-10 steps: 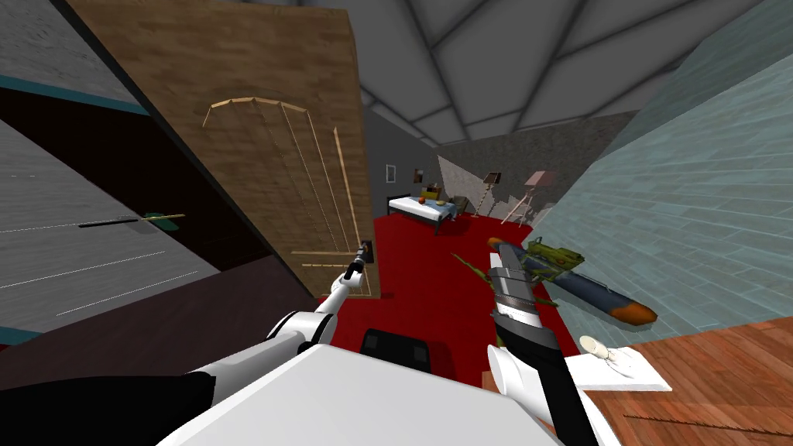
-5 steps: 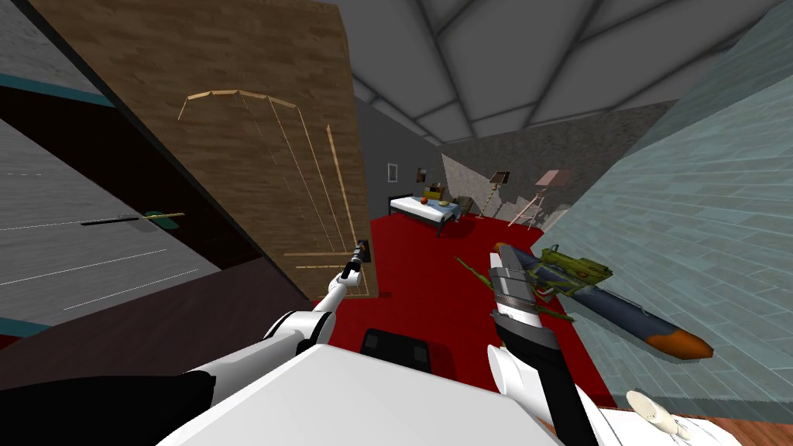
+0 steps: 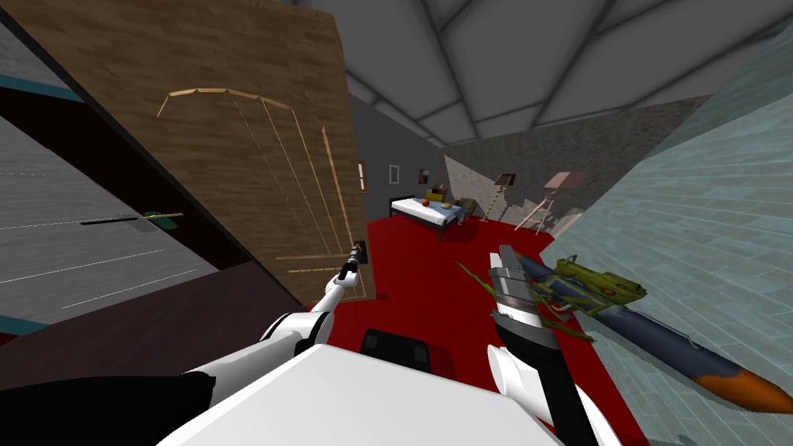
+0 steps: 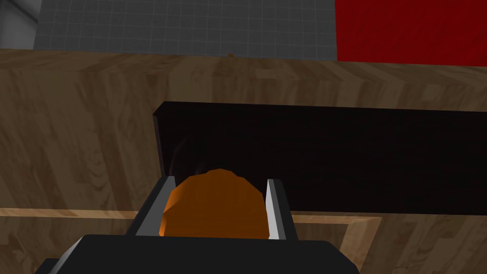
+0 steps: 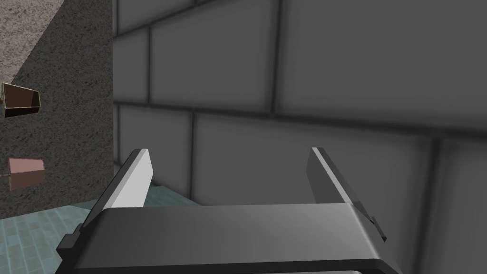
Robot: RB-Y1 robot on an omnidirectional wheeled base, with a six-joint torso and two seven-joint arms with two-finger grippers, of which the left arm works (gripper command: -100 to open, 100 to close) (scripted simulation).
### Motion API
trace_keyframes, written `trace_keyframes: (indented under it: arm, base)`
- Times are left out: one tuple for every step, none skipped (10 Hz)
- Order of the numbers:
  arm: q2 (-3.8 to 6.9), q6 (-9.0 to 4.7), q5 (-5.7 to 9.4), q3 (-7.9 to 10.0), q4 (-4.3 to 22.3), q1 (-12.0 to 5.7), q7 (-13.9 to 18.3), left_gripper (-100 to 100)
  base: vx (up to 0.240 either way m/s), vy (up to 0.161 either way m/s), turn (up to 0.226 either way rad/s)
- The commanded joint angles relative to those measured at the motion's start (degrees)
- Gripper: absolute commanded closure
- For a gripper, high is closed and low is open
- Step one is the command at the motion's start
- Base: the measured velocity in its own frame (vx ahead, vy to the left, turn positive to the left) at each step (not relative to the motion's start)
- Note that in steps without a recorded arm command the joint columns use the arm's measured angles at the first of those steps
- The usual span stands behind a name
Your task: Push the door open
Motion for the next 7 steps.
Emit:
trace_keyframes:
  arm:
    - [0.68,0.16,0.32,1.06,-0.4,-0.14,-0.3,100]
    - [0.92,0.12,0.51,1.67,-0.4,-0.07,-0.5,100]
    - [1.16,0.09,0.70,2.26,-0.3,0.01,-0.7,100]
    - [1.38,0.06,0.88,2.83,-0.2,0.08,-0.9,100]
    - [1.58,0.03,1.04,3.35,-0.2,0.14,-1.1,100]
    - [1.76,0.01,1.18,3.80,-0.1,0.20,-1.2,100]
    - [1.97,-0.02,1.35,4.34,-0.1,0.26,-1.4,100]
  base:
    - [0.222,-0.059,0.053]
    - [0.194,-0.055,0.065]
    - [0.177,-0.089,0.048]
    - [0.187,-0.095,0.078]
    - [0.178,-0.079,0.066]
    - [0.166,-0.061,0.049]
    - [0.189,-0.072,0.054]
